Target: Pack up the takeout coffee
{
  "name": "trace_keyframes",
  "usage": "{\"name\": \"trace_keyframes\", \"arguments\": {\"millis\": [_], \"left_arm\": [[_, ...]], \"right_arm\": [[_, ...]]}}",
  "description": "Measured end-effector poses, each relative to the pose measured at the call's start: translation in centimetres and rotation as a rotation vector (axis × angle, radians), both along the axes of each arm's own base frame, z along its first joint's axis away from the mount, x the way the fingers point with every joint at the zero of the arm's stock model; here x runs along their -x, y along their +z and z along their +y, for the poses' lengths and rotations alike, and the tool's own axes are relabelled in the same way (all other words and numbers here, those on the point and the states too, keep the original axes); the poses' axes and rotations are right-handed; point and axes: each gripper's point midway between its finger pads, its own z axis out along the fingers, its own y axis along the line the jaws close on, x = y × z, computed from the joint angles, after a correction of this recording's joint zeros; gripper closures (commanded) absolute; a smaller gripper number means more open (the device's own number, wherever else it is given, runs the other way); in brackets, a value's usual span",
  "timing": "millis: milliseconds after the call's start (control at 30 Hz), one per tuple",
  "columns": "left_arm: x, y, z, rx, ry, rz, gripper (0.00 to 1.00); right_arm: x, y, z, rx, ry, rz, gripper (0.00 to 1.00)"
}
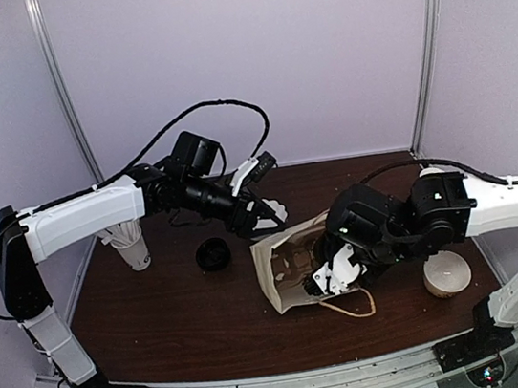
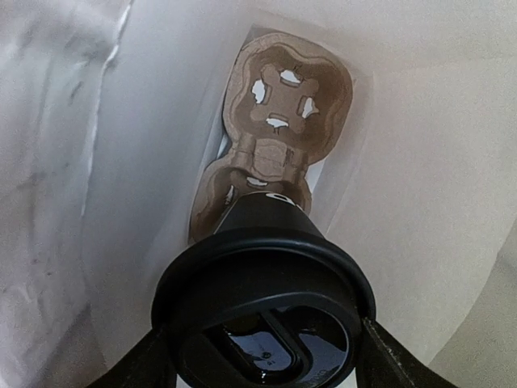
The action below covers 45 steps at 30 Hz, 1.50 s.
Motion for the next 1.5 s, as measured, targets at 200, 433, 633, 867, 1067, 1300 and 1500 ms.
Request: {"name": "trace_keyframes", "arguments": {"millis": [200, 433, 633, 867, 1067, 1300, 1500], "left_arm": [[0.3, -0.1, -0.1, 0.016, -0.017, 0.004, 0.26], [0.4, -0.4, -0.1, 0.018, -0.025, 0.007, 0.26], [0.7, -0.4, -0.2, 0.025, -0.039, 0.012, 0.26], [0.9, -0.5, -0.2, 0.028, -0.051, 0.017, 0.26], [0.9, -0.5, -0.2, 0.029, -0.054, 0.015, 0.26], [0.8, -0.5, -0.1, 0.029, -0.053, 0.012, 0.26], [0.4, -0.5, 0.1, 0.029, -0.044, 0.009, 0.26]], "right_arm": [[-0.7, -0.4, 0.8, -0.033, 0.006, -0.031, 0.31], [-2.5, -0.1, 0.9, -0.074, -0.043, -0.046, 0.3], [-3.4, -1.2, 0.7, -0.054, -0.07, -0.028, 0.3], [-3.9, -1.8, 0.4, -0.059, -0.093, -0.004, 0.31], [-4.2, -2.8, 0.2, -0.06, -0.107, 0.021, 0.3], [-5.4, -3.6, 0.0, -0.066, -0.134, 0.035, 0.3], [-6.0, -4.3, 0.3, -0.076, -0.143, 0.054, 0.3]]}}
